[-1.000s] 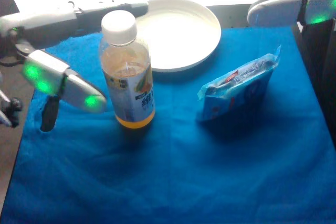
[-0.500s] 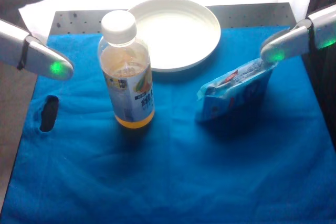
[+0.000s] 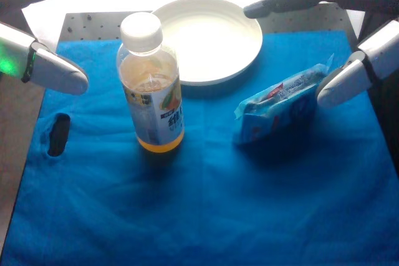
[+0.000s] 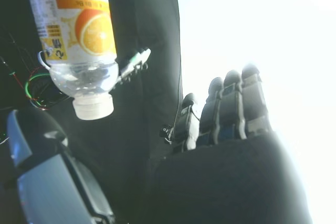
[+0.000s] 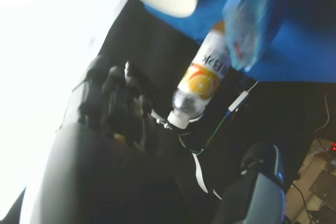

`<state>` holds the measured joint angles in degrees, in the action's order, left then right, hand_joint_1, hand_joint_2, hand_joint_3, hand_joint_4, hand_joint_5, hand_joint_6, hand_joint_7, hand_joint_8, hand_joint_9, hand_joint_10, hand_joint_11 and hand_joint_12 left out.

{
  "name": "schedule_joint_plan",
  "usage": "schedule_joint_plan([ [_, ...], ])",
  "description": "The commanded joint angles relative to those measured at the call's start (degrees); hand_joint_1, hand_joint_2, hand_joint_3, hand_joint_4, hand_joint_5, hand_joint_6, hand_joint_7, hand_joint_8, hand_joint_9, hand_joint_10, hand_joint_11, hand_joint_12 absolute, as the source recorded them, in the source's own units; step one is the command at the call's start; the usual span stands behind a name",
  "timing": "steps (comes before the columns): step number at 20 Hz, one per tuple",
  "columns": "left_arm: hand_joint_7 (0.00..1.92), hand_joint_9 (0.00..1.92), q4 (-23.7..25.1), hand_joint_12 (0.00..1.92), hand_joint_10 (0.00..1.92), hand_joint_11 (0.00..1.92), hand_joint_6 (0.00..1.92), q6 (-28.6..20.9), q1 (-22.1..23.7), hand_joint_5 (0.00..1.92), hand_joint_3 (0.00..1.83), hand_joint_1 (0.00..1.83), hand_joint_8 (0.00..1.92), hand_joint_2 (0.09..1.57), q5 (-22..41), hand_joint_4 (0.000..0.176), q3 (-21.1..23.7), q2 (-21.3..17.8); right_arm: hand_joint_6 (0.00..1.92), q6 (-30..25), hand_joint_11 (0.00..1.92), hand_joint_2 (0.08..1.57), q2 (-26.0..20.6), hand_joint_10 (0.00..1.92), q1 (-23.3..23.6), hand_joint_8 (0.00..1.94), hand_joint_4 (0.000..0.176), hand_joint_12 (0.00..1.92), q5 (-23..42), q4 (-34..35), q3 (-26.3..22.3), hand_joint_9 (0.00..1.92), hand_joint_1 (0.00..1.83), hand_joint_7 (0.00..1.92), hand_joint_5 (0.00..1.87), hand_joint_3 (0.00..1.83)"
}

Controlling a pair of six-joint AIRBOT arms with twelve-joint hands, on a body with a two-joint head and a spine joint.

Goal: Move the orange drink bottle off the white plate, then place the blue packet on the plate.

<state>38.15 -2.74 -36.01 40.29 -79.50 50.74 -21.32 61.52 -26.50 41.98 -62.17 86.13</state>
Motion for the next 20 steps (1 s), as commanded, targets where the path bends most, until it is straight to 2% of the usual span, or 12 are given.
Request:
schedule_joint_plan([
  [1,0.0,0.0,-3.1,0.0,0.0,0.0,0.0,-0.3,0.9,0.0,0.0,0.68,0.0,0.61,4.8,0.176,-0.1,0.1,0.01,-0.9,0.0,0.65,0.3,0.0,0.8,0.0,0.1,0.0,2.7,3.0,0.4,0.0,0.63,0.08,0.28,0.0],
  [2,0.0,0.0,-3.1,0.0,0.0,0.0,0.0,-0.3,0.9,0.0,0.0,0.68,0.0,0.61,4.9,0.176,-0.1,0.2,0.0,-0.9,0.07,0.65,0.9,0.01,0.8,0.01,0.071,0.03,1.9,2.7,0.4,0.07,0.6,0.16,0.29,0.0],
  [5,0.0,0.0,-3.1,0.0,0.0,0.0,0.0,-0.3,0.9,0.0,0.0,0.68,0.0,0.61,5.0,0.162,-0.2,0.5,0.0,-0.9,0.23,0.69,2.5,0.01,0.7,0.0,0.028,0.16,0.4,1.5,1.2,0.28,0.63,0.35,0.39,0.0],
  [7,0.0,0.0,-3.1,0.0,0.0,0.0,0.0,-0.3,0.9,0.0,0.0,0.69,0.0,0.6,5.1,0.169,-0.2,0.7,0.01,-0.9,0.04,0.72,3.4,0.0,0.7,0.01,0.055,0.63,-1.1,-0.3,1.5,0.28,0.61,0.36,0.43,0.0],
  [8,0.0,0.0,-3.1,0.0,0.0,0.0,0.0,-0.3,0.9,0.0,0.0,0.68,0.0,0.6,5.1,0.154,-0.3,0.7,0.01,-0.9,0.01,0.74,3.8,0.0,0.7,0.0,0.058,0.78,-1.5,-0.9,1.7,0.29,0.6,0.39,0.44,0.0],
  [10,0.0,0.0,-3.1,0.0,0.0,0.0,0.0,-0.3,0.9,0.0,0.0,0.69,0.0,0.62,5.2,0.151,-0.4,0.9,0.0,-0.9,0.0,0.79,4.6,0.0,0.3,0.0,0.04,0.87,-1.9,-1.5,2.2,0.33,0.65,0.42,0.46,0.0],
  [14,0.0,0.0,-3.2,0.0,0.0,0.0,0.0,-0.3,0.9,0.0,0.0,0.67,0.0,0.6,5.2,0.172,-0.7,1.3,0.01,-1.9,0.08,0.81,5.4,0.02,-0.7,0.01,0.038,0.87,-2.2,-2.9,2.5,0.4,0.73,0.49,0.53,0.0],
  [16,0.0,0.0,-3.5,0.0,0.0,0.0,0.0,-0.3,0.8,0.0,0.0,0.67,0.0,0.61,5.4,0.16,-0.7,1.4,0.0,-3.8,0.05,0.82,5.8,0.02,-1.0,0.01,0.049,0.86,-2.2,-4.8,2.6,0.42,0.69,0.5,0.53,0.0],
  [17,0.0,0.0,-3.5,0.0,0.0,0.0,0.0,-0.3,0.7,0.0,0.0,0.67,0.0,0.61,5.4,0.167,-0.7,1.4,0.0,-4.2,0.04,0.83,5.9,0.01,-1.1,0.0,0.028,0.86,-2.2,-5.3,2.6,0.45,0.73,0.53,0.55,0.0],
  [18,0.0,0.0,-3.5,0.0,0.0,0.0,0.0,-0.3,0.6,0.0,0.0,0.66,0.0,0.61,5.4,0.155,-0.7,1.5,0.0,-4.2,0.14,0.8,6.0,0.01,-1.4,0.0,0.027,0.8,-2.2,-5.3,2.7,0.5,0.78,0.57,0.57,0.0],
  [19,0.0,0.0,-3.6,0.0,0.0,0.0,0.0,-0.3,0.5,0.0,0.0,0.66,0.0,0.62,5.4,0.152,-0.7,1.5,0.0,-4.2,0.18,0.79,6.0,0.0,-1.7,0.0,0.034,0.76,-2.2,-5.3,2.6,0.51,0.79,0.58,0.57,0.0],
  [20,0.0,0.0,-3.8,0.0,0.0,0.0,0.0,-0.3,0.3,0.0,0.0,0.65,0.0,0.62,5.4,0.157,-0.7,1.5,0.0,-4.2,0.18,0.79,6.1,0.0,-1.9,0.0,0.064,0.75,-2.2,-5.4,2.6,0.49,0.79,0.57,0.56,0.0],
])
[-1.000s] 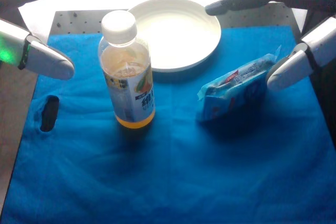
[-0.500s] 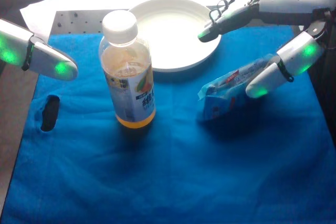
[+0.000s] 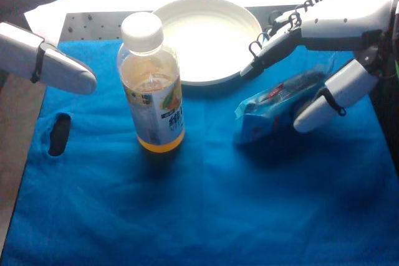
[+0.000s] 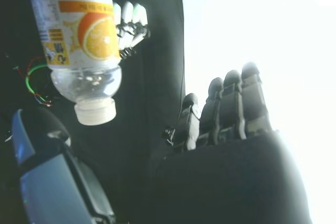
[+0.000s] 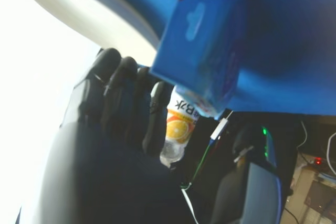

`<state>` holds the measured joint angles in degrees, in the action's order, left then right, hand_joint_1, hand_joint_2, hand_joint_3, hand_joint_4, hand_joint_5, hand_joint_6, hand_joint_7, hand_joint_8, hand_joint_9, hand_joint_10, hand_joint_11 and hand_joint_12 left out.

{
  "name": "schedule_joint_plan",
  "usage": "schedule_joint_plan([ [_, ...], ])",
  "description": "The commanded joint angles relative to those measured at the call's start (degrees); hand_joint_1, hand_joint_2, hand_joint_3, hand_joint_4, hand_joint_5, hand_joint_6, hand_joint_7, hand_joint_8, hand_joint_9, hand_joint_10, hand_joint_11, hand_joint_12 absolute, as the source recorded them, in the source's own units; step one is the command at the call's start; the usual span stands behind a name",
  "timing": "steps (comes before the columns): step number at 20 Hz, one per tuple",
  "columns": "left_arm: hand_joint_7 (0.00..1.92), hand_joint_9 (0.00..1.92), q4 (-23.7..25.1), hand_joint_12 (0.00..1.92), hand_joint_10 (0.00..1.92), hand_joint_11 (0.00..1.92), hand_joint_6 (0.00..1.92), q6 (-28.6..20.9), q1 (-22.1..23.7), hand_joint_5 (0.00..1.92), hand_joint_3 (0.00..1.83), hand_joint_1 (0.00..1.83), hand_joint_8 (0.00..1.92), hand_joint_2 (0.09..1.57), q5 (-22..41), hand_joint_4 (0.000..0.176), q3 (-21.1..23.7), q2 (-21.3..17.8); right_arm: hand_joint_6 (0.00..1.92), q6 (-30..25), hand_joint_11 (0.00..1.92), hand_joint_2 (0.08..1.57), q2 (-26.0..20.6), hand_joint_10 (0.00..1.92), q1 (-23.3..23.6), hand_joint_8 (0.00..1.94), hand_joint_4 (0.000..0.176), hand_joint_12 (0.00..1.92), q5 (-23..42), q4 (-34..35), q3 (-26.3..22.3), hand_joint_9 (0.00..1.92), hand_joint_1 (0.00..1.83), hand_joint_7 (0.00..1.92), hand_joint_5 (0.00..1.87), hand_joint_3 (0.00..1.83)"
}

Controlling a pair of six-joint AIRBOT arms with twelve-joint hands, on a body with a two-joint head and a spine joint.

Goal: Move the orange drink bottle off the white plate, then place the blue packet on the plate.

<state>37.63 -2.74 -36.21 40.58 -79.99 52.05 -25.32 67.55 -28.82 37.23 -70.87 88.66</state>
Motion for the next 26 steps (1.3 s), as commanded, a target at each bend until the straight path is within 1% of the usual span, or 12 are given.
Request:
schedule_joint_plan([
  [1,0.0,0.0,-3.4,0.0,0.0,0.0,0.0,-0.3,0.3,0.0,0.0,0.66,0.0,0.62,5.2,0.163,-0.2,0.3,0.0,-0.3,0.15,0.8,0.2,0.0,0.2,0.0,0.074,0.79,2.5,3.1,0.1,0.47,0.79,0.55,0.55,0.0],
  [3,0.0,0.0,-4.0,0.0,0.0,0.0,0.0,-0.3,0.0,0.0,0.0,0.68,0.0,0.63,5.7,0.169,-0.2,0.4,0.0,-0.7,0.12,0.82,0.3,0.0,-0.3,0.0,0.062,0.79,2.5,2.7,0.1,0.41,0.78,0.51,0.54,0.01],
  [6,0.0,0.0,-4.9,0.0,0.0,0.0,0.0,-0.3,-1.0,0.0,0.02,0.64,0.0,0.65,6.5,0.144,-0.2,0.6,0.01,-0.8,0.09,0.82,0.5,0.01,-0.7,0.01,0.041,0.78,2.6,2.7,0.1,0.42,0.8,0.53,0.57,0.0],
  [7,0.0,0.0,-4.9,0.0,0.0,0.0,0.0,-0.3,-1.1,0.0,0.01,0.65,0.0,0.64,6.5,0.162,-0.2,0.6,0.02,-0.8,0.1,0.83,0.6,0.02,-0.7,0.02,0.033,0.79,2.6,2.7,0.1,0.43,0.82,0.55,0.59,0.01],
  [11,0.0,0.0,-5.3,0.0,0.0,0.0,0.0,-0.3,-1.5,0.0,0.0,0.69,0.0,0.64,7.3,0.176,-0.1,1.0,0.02,-0.8,0.14,1.0,0.7,0.07,-0.7,0.03,0.054,1.06,2.5,2.7,0.2,0.62,1.04,0.74,0.76,0.0],
  [13,0.0,0.0,-5.3,0.0,0.0,0.0,0.0,-0.3,-1.6,0.0,0.0,0.67,0.0,0.63,7.8,0.166,-0.1,1.2,0.01,-0.8,0.15,1.05,1.0,0.14,-0.8,0.04,0.045,1.08,2.5,2.7,0.5,0.71,1.13,0.84,0.85,0.0],
  [14,0.0,0.0,-5.3,0.0,0.0,0.0,0.0,-0.3,-1.6,0.0,0.0,0.65,0.0,0.64,7.8,0.172,-0.1,1.2,0.73,-0.8,0.19,1.13,1.2,0.32,-0.9,1.0,0.0,1.2,2.4,2.7,0.8,0.72,1.19,0.88,0.92,0.0],
  [16,0.0,0.0,-5.5,0.0,0.0,0.0,0.0,-0.3,-1.6,0.0,0.0,0.66,0.0,0.64,7.8,0.176,-0.2,1.2,1.06,-0.8,0.28,1.2,1.6,0.92,-0.9,1.38,0.0,1.41,2.2,2.8,1.3,0.6,1.19,0.82,0.83,0.0],
  [18,0.0,0.0,-5.7,0.0,0.0,0.0,0.0,-0.2,-1.6,0.0,0.01,0.65,0.0,0.64,7.9,0.176,-0.2,1.3,0.9,-1.1,0.49,1.16,2.0,1.28,-0.9,1.24,0.0,1.44,2.2,3.4,1.9,0.83,1.33,0.87,0.9,0.0],
  [21,0.0,0.0,-5.8,0.0,0.0,0.0,0.0,-0.1,-1.7,0.0,0.01,0.66,0.0,0.64,8.0,0.176,-0.2,1.3,0.78,-1.4,0.81,1.1,2.8,1.18,-0.9,0.99,0.0,1.19,2.3,4.8,3.2,1.02,1.38,1.0,0.95,0.0],
  [24,0.0,0.0,-5.8,0.0,0.0,0.0,0.0,-0.1,-1.8,0.0,0.0,0.65,0.0,0.63,7.8,0.176,-0.3,1.2,0.83,-1.4,0.81,1.09,3.1,1.16,-0.2,0.89,0.0,1.13,3.3,5.3,3.5,1.04,1.39,1.05,0.91,0.0],
  [26,0.0,0.0,-5.8,0.0,0.0,0.0,0.0,-0.1,-1.9,0.0,0.01,0.61,0.0,0.65,7.4,0.149,-0.4,1.1,0.82,-1.4,0.84,1.06,2.9,1.02,1.9,0.66,0.0,1.03,3.6,5.2,3.7,1.12,1.4,1.16,0.93,0.0],
])
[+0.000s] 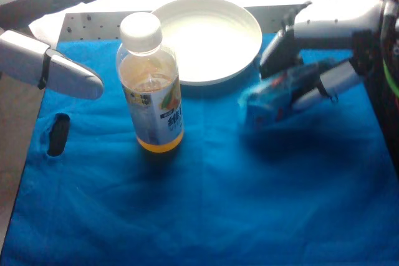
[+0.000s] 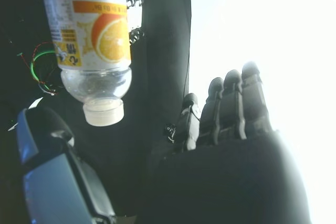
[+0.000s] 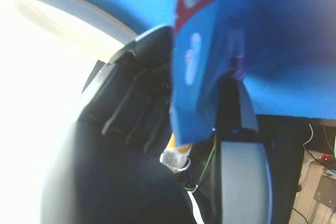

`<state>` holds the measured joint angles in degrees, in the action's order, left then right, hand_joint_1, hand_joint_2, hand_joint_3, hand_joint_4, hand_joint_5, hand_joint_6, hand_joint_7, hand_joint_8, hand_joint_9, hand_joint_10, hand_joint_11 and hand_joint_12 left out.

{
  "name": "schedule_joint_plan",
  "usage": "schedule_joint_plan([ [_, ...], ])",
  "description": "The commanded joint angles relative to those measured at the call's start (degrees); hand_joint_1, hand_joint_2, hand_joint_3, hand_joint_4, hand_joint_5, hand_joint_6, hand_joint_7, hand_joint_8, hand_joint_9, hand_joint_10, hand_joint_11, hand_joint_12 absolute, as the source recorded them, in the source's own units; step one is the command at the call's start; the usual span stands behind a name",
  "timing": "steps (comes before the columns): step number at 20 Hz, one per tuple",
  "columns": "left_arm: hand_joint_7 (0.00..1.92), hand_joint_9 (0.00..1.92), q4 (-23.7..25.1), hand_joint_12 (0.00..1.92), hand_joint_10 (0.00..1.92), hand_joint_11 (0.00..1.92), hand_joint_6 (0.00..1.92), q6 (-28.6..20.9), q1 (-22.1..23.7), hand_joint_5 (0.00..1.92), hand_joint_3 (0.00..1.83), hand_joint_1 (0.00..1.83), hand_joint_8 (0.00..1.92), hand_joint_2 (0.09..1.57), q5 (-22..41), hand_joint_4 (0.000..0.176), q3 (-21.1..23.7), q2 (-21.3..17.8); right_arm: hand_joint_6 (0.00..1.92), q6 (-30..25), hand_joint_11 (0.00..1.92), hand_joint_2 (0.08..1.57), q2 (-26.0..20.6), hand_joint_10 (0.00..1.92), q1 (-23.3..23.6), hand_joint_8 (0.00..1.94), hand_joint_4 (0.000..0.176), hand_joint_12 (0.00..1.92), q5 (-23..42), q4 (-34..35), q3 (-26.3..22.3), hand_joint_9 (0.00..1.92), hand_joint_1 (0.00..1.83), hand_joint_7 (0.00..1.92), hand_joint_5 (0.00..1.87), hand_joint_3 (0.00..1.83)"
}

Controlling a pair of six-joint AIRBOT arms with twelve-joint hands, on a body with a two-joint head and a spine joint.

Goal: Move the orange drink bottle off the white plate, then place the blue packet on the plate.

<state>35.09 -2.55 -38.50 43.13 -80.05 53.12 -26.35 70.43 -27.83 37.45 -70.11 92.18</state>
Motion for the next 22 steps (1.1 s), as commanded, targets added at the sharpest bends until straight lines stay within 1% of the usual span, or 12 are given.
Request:
schedule_joint_plan([
  [1,0.0,0.0,-3.2,0.0,0.0,0.0,0.0,-0.3,0.3,0.0,0.0,0.59,0.0,0.64,4.8,0.149,-0.4,0.0,0.7,-0.4,0.76,1.08,-0.1,0.91,1.8,0.94,0.0,1.28,3.4,4.3,0.3,1.02,1.3,1.12,1.0,0.0],
  [3,0.0,0.0,-3.2,0.0,0.0,0.0,0.0,-0.3,0.2,0.0,0.0,0.6,0.0,0.64,4.5,0.15,-0.4,0.0,0.7,-0.4,0.74,1.12,0.0,1.22,4.2,1.21,0.0,1.64,3.4,3.8,1.1,0.91,1.27,1.0,0.99,0.0],
  [5,0.0,0.0,-3.2,0.0,0.0,0.0,0.0,-0.3,0.1,0.0,0.0,0.62,0.0,0.64,4.5,0.159,-0.4,0.0,0.96,-0.4,0.99,1.12,0.2,1.87,6.3,1.59,0.0,1.91,3.4,3.7,2.2,0.92,1.16,0.91,0.98,0.0],
  [9,0.0,0.0,-3.2,0.0,0.0,0.0,0.0,-0.3,0.1,0.0,0.01,0.62,0.0,0.65,4.4,0.175,-0.5,0.0,0.91,-0.6,1.06,1.1,3.2,1.92,8.7,1.84,0.0,1.92,3.4,3.8,5.2,0.97,1.17,0.87,1.01,0.0],
  [11,0.0,0.0,-3.2,0.0,0.0,0.0,0.0,-0.3,0.1,0.0,0.01,0.63,0.0,0.66,4.3,0.176,-0.6,0.1,0.93,-0.6,1.01,1.1,5.4,1.92,9.0,1.77,0.0,1.92,3.4,3.8,6.9,0.92,1.17,0.86,1.0,0.0],
  [13,0.0,0.0,-3.2,0.0,0.0,0.0,0.0,-0.3,0.1,0.0,0.02,0.6,0.0,0.68,4.3,0.175,-0.8,0.4,0.8,-0.9,1.2,1.07,7.1,1.92,9.4,1.46,0.0,1.92,3.3,3.8,8.8,1.09,1.19,1.06,1.08,0.0],
  [14,0.0,0.0,-3.2,0.0,0.0,0.0,0.0,-0.3,0.1,0.0,0.02,0.59,0.0,0.69,4.3,0.176,-0.9,0.5,0.72,-1.0,1.07,1.05,7.8,1.86,9.6,1.26,0.0,1.92,3.2,3.8,9.4,1.0,1.19,1.05,1.12,0.0],
  [15,0.0,0.0,-3.1,0.0,0.0,0.0,0.0,-0.3,0.1,0.0,0.02,0.58,0.0,0.68,4.4,0.176,-1.0,0.6,0.67,-1.0,0.96,1.04,8.8,1.83,9.9,1.32,0.0,1.92,2.9,3.8,10.4,0.92,1.2,1.0,1.16,0.0],
  [16,0.0,0.0,-3.1,0.0,0.0,0.0,0.0,-0.3,0.1,0.0,0.02,0.57,0.0,0.71,4.5,0.163,-1.0,0.8,0.51,-1.0,0.82,1.05,10.2,0.9,10.0,0.91,0.0,1.3,2.3,4.0,11.7,1.02,1.27,1.14,1.17,0.0],
  [19,0.0,0.0,-3.1,0.0,0.0,0.0,0.0,-0.3,0.1,0.0,0.02,0.58,0.0,0.71,4.8,0.167,-1.0,0.8,0.58,-1.0,0.8,1.05,12.8,0.61,10.0,0.88,0.0,1.19,2.1,4.8,14.6,1.08,1.26,1.13,1.15,0.0],
  [21,0.0,0.0,-3.1,0.0,0.0,0.0,0.0,-0.3,0.1,0.0,0.02,0.58,0.0,0.71,5.0,0.175,-1.1,0.9,0.6,-1.0,0.91,1.1,14.6,0.95,10.0,1.14,0.0,1.4,2.0,4.9,16.4,1.05,1.28,1.04,1.05,0.0],
  [22,0.0,0.0,-3.2,0.0,0.0,0.0,0.0,-0.3,0.1,0.0,0.01,0.59,0.0,0.7,5.2,0.176,-1.1,0.9,0.63,-1.0,0.9,1.09,15.5,0.92,10.0,1.09,0.0,1.34,2.0,4.9,17.5,1.04,1.28,1.06,1.05,0.0],
])
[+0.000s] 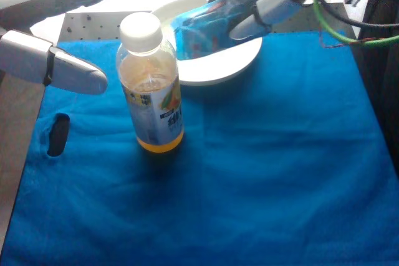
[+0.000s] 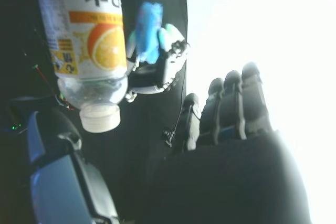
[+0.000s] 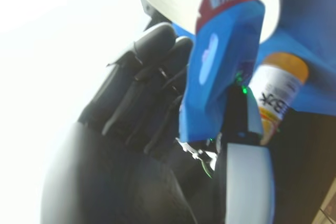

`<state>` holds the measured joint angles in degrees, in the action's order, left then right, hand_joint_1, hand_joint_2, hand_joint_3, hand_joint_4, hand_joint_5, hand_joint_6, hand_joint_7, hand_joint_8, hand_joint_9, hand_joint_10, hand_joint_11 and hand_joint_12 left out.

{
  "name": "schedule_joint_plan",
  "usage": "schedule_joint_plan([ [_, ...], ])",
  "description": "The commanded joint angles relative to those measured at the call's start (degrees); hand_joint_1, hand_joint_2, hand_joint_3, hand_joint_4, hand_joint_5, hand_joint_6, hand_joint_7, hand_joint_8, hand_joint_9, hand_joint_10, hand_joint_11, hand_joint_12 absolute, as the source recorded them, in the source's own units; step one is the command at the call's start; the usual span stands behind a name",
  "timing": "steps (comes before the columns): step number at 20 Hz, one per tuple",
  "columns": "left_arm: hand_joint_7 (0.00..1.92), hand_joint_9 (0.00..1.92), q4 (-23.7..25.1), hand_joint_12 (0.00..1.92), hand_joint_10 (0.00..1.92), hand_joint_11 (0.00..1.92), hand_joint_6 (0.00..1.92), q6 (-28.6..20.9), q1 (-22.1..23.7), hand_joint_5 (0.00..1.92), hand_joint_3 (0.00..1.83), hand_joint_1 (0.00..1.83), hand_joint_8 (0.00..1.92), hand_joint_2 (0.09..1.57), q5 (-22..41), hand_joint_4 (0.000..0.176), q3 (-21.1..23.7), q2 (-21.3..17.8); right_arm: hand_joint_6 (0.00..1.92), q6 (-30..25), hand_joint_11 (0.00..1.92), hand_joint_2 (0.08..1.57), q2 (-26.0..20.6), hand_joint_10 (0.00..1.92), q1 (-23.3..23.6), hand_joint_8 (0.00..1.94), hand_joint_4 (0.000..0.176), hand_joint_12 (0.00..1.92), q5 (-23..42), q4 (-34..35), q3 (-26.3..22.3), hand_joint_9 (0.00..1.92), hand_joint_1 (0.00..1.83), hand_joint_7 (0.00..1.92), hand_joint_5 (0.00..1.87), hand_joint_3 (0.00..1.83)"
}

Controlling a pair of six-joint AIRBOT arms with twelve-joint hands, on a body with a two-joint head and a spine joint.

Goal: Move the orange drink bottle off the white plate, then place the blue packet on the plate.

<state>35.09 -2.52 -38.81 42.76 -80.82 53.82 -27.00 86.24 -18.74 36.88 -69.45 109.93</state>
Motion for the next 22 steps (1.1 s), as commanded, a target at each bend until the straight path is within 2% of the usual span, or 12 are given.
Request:
schedule_joint_plan([
  [1,0.0,0.0,-3.2,0.0,0.0,0.0,0.0,-0.3,0.4,0.0,0.01,0.59,0.0,0.7,5.7,0.176,-0.3,0.3,0.77,-0.3,0.83,1.08,0.2,0.67,0.9,0.97,0.0,1.14,2.6,4.3,0.6,1.06,1.26,1.1,1.01,0.0],
  [3,0.0,0.0,-3.2,0.0,0.0,0.0,0.0,-0.3,0.4,0.0,0.0,0.57,0.0,0.68,5.8,0.176,-0.3,0.7,0.91,-0.3,0.76,1.11,1.5,0.41,0.9,1.0,0.0,1.05,2.6,5.1,2.7,1.05,1.23,1.03,0.98,0.0],
  [5,0.0,0.0,-3.2,0.0,0.0,0.0,0.0,-0.3,0.4,0.0,0.0,0.61,0.0,0.69,6.2,0.176,-0.4,1.0,0.89,-0.3,0.74,1.1,2.9,0.24,0.6,0.98,0.019,1.06,2.6,5.8,4.2,1.09,1.23,1.01,1.01,0.0],
  [6,0.0,0.0,-3.2,0.0,0.0,0.0,0.0,-0.3,0.4,0.0,0.01,0.6,0.0,0.7,6.3,0.176,-0.4,1.1,0.74,-0.3,0.76,1.1,3.8,0.5,0.2,1.13,0.0,1.3,2.6,5.8,5.1,1.06,1.25,0.99,1.04,0.0],
  [7,0.0,0.0,-3.2,0.0,0.0,0.0,0.0,-0.3,0.4,0.0,0.01,0.6,0.0,0.69,6.4,0.176,-0.5,1.2,0.87,-0.3,0.84,1.1,4.9,1.34,-0.2,1.28,0.0,1.75,2.6,5.8,6.2,0.93,1.19,0.88,1.02,0.0],
  [9,0.0,0.0,-3.2,0.0,0.0,0.0,0.0,-0.3,0.4,0.0,0.0,0.61,0.0,0.69,6.6,0.176,-0.6,1.4,0.81,-0.3,0.75,1.1,6.2,0.73,-0.7,1.06,0.0,1.26,2.6,6.1,7.4,0.98,1.24,1.01,1.02,0.0],
  [14,0.0,0.0,-3.3,0.0,0.0,0.0,0.0,-0.6,0.5,0.0,0.0,0.61,0.0,0.68,7.2,0.176,-0.8,1.7,0.81,-0.3,0.88,1.09,8.0,0.36,-2.2,0.96,0.0,1.08,2.5,6.5,10.1,1.16,1.25,1.08,1.01,0.0],
  [15,0.0,0.0,-3.3,0.0,0.0,0.0,0.0,-0.7,0.7,0.0,0.0,0.61,0.0,0.68,7.3,0.176,-0.8,1.7,0.83,-0.3,0.82,1.09,8.4,1.0,-2.5,0.9,0.0,1.05,2.5,6.6,10.7,1.02,1.36,1.04,0.97,0.0],
  [16,0.0,0.0,-3.3,0.0,0.0,0.0,0.0,-0.7,0.9,0.0,0.0,0.61,0.0,0.68,7.4,0.176,-0.8,1.7,0.88,-0.3,0.82,1.1,8.6,0.46,-2.8,0.98,0.0,1.01,2.2,6.7,11.1,1.09,1.25,1.06,0.97,0.0],
  [17,0.0,0.0,-3.3,0.0,0.0,0.0,0.0,-0.7,0.9,0.0,0.0,0.61,0.0,0.68,7.4,0.176,-0.8,1.7,0.88,-0.3,0.82,1.1,8.7,0.46,-2.8,0.98,0.0,1.01,2.0,6.7,11.3,1.09,1.25,1.06,0.97,0.0],
  [18,0.0,0.0,-3.3,0.0,0.0,0.0,0.0,-0.7,1.0,0.0,0.0,0.61,0.0,0.68,7.5,0.176,-0.8,1.7,0.96,-0.3,0.86,1.1,8.8,1.1,-3.0,0.84,0.0,0.96,1.7,6.7,11.5,1.01,1.38,1.04,0.9,0.0],
  [22,0.0,0.0,-3.3,0.0,0.0,0.0,0.0,-0.9,1.2,0.0,0.0,0.62,0.0,0.68,7.5,0.176,-0.5,1.3,1.06,-0.3,0.83,1.11,9.0,1.17,-3.5,0.87,0.0,0.95,0.5,6.7,11.8,0.97,1.38,1.02,0.86,0.0],
])
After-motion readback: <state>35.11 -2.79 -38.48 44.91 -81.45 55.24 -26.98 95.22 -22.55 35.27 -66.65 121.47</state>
